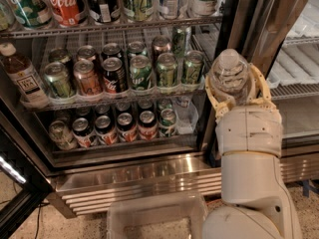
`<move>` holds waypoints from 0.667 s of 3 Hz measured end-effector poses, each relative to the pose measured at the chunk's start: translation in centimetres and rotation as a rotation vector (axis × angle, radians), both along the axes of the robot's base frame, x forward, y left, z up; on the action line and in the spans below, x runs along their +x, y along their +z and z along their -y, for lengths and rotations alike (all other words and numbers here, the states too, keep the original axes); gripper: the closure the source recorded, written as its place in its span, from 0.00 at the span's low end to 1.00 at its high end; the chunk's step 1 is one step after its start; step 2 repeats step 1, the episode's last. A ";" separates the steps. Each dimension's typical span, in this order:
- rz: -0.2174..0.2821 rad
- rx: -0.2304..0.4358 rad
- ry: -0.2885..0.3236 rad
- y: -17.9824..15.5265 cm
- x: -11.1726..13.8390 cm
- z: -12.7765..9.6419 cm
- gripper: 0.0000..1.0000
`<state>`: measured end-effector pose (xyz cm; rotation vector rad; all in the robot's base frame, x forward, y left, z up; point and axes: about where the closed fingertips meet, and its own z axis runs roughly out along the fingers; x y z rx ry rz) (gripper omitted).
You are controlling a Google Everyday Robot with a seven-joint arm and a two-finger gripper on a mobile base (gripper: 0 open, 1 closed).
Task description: Pick water bottle from bottom shelf of fridge
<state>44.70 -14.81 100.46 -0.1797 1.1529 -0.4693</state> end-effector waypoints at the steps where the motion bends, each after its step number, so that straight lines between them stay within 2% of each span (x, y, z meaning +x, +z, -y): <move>1: 0.000 0.000 0.000 0.0 0.0 0.0 1.00; 2: 0.000 0.000 0.000 0.0 0.0 0.0 1.00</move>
Offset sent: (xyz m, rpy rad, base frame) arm 0.0000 0.0000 0.0000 0.0000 0.0000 0.0000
